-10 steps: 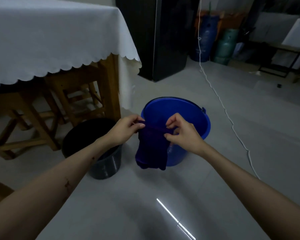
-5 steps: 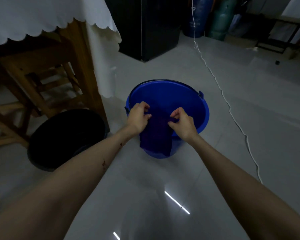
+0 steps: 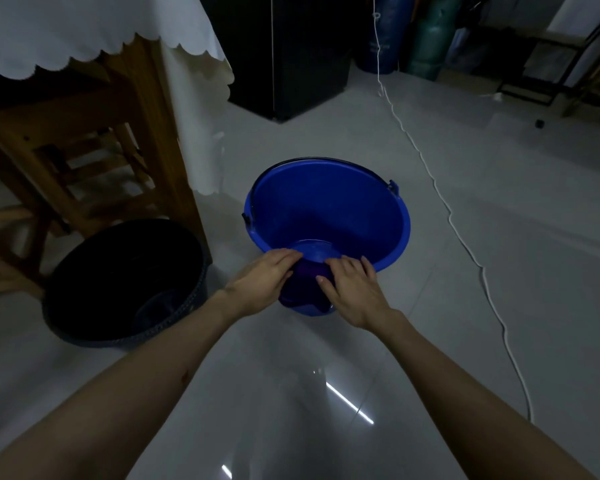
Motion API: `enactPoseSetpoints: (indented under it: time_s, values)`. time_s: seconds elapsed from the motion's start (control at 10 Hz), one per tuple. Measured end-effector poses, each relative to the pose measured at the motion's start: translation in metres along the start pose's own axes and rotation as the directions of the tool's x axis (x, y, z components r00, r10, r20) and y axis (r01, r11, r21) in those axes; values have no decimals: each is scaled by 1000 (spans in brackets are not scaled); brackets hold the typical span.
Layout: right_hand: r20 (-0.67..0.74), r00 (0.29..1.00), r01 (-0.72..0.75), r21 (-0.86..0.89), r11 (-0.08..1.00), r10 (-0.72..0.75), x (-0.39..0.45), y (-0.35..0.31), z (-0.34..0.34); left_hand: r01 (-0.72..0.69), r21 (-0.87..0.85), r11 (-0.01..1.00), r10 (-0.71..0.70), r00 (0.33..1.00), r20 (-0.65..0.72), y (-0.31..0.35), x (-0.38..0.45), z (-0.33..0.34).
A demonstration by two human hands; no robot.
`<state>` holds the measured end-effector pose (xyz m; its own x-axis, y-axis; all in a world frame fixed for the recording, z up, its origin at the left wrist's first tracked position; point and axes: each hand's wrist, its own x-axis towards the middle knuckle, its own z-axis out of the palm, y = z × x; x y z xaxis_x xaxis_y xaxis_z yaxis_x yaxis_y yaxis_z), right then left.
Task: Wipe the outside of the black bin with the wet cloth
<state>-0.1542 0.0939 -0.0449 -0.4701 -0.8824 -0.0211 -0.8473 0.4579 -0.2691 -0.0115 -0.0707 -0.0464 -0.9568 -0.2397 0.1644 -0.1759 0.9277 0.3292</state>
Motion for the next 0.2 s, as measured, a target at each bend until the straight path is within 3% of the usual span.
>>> enactPoseSetpoints:
  time_s: [0.2]
  values:
    - [-9,998,-60,-6,998,60,15,1,-10,18,48,999,-18,1000,-6,2,18,-14]
